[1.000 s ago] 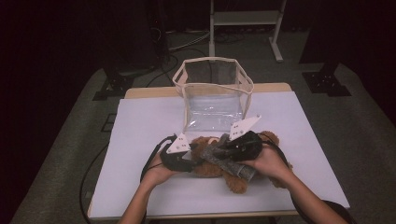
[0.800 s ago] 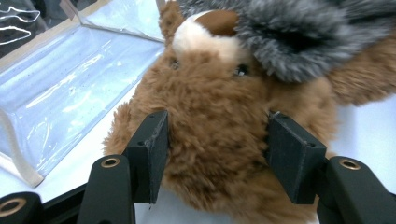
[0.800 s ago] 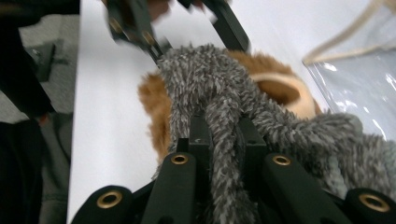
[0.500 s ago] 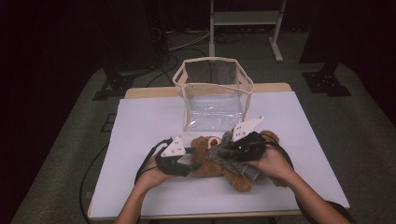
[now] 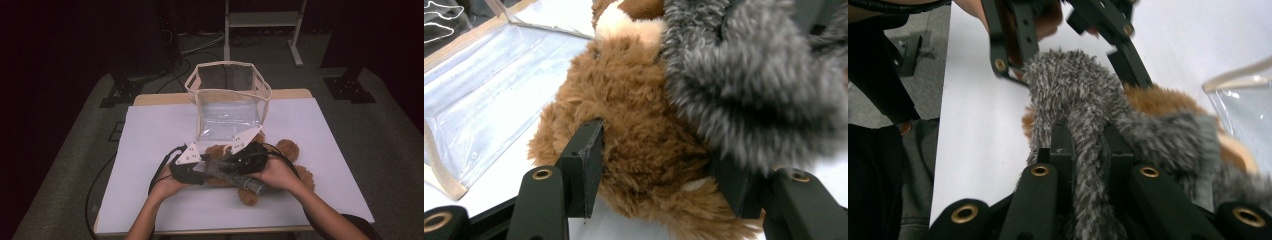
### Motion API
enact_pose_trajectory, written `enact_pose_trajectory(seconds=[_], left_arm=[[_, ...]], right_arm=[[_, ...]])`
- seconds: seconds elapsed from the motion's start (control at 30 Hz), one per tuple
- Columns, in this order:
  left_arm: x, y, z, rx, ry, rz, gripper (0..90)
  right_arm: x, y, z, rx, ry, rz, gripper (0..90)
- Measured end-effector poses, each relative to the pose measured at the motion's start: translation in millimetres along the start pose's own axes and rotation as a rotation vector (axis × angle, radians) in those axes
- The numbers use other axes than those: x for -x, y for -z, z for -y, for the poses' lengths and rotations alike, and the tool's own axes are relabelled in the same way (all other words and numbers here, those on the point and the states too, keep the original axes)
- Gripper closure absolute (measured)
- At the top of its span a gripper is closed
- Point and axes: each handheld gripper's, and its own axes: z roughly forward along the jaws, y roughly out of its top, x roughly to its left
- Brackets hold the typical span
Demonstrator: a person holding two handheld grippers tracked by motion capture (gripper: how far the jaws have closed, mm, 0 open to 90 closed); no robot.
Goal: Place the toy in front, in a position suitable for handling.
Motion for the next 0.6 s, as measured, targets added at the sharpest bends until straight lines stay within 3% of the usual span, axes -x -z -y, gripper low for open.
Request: enact_pose_trajectory(seconds=[0.3,0.47,0.6], left_arm=[[2.2,1.0,2.4,-0.007,-0.001,0.022,41.7],[5.3,-1.8,2.1,-0.011,-0.012,0.037,42.5],[9.0,-2.8,4.2,-0.013,-0.013,0.043,42.5]], right_arm=[[1.9,24.1,22.1,-0.011,-0.038,0.040,79.2],[1.7,25.5,2.5,0.006,-0.005,0.054,79.1],[7.7,15.8,-20.6,-0.003,0.023,0.055,79.0]])
